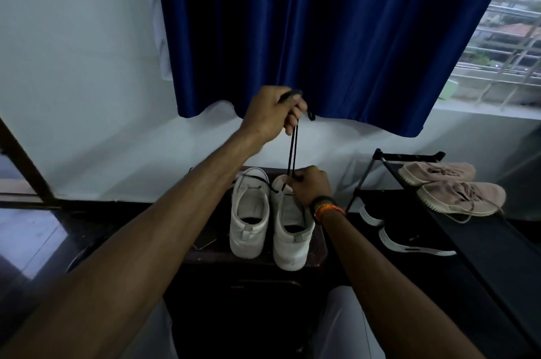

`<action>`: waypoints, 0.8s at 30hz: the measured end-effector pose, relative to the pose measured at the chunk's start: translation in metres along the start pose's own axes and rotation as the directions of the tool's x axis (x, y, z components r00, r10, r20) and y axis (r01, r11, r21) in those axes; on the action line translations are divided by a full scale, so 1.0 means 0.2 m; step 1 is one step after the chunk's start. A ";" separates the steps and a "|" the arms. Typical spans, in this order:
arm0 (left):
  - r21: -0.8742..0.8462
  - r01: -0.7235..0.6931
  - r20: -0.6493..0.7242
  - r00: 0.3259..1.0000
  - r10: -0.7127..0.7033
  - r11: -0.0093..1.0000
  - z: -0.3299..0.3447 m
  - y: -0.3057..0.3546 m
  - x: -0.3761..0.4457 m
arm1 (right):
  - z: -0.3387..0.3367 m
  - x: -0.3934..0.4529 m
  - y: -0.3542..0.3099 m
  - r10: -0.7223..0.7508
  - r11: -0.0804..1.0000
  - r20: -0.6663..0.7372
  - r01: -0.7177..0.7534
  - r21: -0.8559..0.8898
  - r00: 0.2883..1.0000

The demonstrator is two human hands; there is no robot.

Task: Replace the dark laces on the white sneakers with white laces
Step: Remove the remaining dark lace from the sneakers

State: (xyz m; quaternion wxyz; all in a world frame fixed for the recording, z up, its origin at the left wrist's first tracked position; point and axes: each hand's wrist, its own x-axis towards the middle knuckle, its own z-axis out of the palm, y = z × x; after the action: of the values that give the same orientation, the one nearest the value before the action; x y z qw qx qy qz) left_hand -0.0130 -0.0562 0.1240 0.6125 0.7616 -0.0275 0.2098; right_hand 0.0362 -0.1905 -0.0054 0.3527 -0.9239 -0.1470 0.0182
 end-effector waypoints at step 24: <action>0.778 -0.404 0.454 0.891 0.013 0.481 0.36 -0.48 -0.63 | -0.23 0.09 -0.17 -0.086 0.995 -0.100 0.090 0.044 0.991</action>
State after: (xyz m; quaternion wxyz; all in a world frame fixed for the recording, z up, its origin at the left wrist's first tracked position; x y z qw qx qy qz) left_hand -0.0780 -0.1284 -0.0205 0.1051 0.9785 -0.1351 0.1149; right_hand 0.0512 -0.1917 0.0530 0.3822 -0.9075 -0.1697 -0.0391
